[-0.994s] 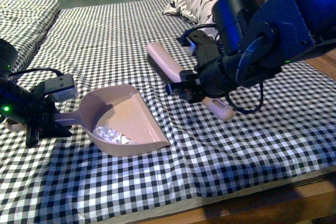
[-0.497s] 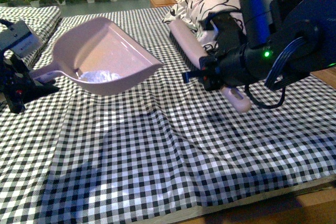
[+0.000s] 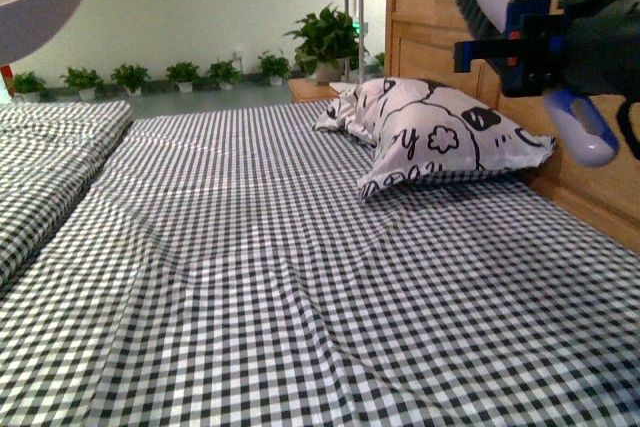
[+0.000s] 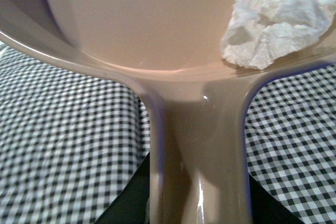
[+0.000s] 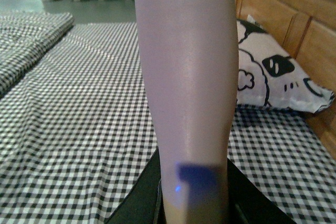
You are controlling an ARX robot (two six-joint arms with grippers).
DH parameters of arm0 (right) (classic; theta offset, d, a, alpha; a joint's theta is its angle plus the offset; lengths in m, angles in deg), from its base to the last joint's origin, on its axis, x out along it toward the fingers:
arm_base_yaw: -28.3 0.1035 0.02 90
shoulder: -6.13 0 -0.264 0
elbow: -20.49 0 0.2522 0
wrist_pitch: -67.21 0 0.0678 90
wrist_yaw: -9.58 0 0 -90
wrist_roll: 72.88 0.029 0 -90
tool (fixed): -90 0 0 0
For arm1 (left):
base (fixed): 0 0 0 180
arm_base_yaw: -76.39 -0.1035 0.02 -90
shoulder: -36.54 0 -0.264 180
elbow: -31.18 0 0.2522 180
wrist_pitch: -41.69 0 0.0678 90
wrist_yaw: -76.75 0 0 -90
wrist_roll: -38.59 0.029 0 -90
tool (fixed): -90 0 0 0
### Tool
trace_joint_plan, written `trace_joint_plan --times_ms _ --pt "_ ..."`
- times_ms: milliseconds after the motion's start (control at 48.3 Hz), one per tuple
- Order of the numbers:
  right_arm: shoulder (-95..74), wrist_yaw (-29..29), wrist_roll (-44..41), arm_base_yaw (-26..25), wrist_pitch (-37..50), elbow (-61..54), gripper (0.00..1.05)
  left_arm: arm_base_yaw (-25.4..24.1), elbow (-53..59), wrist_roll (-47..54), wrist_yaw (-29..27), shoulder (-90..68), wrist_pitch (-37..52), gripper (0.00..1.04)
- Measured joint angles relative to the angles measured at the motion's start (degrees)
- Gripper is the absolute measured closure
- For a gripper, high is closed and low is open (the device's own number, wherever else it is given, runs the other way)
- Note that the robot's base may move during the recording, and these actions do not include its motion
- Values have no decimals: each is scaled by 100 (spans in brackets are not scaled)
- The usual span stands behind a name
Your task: Clean up trash
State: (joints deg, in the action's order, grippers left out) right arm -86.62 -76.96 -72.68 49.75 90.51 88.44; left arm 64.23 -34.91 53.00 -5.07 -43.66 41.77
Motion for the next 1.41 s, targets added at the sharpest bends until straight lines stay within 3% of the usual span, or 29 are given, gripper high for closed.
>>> trace_joint_plan --times_ms 104,290,435,725,1097,1408 --pt "870 -68 -2 -4 -96 -492 86 214 444 -463 -586 1056 -483 82" --pt "2531 -107 -2 186 -562 -1425 86 1340 1001 -997 -1652 2922 -1397 82" --pt "3733 -17 -162 487 -866 -2020 86 1915 1255 -1113 -2275 3735 -1827 82" --pt "5014 813 -568 1034 -990 -2826 86 1784 1405 -1091 -2277 4277 -2118 82" --pt "6024 2131 -1272 2197 -608 -3624 86 1351 1803 -1161 -2081 5077 -2553 82" --pt "6819 2691 -1305 2100 -704 -4079 86 2111 1893 -1545 -2667 5831 -3134 82"
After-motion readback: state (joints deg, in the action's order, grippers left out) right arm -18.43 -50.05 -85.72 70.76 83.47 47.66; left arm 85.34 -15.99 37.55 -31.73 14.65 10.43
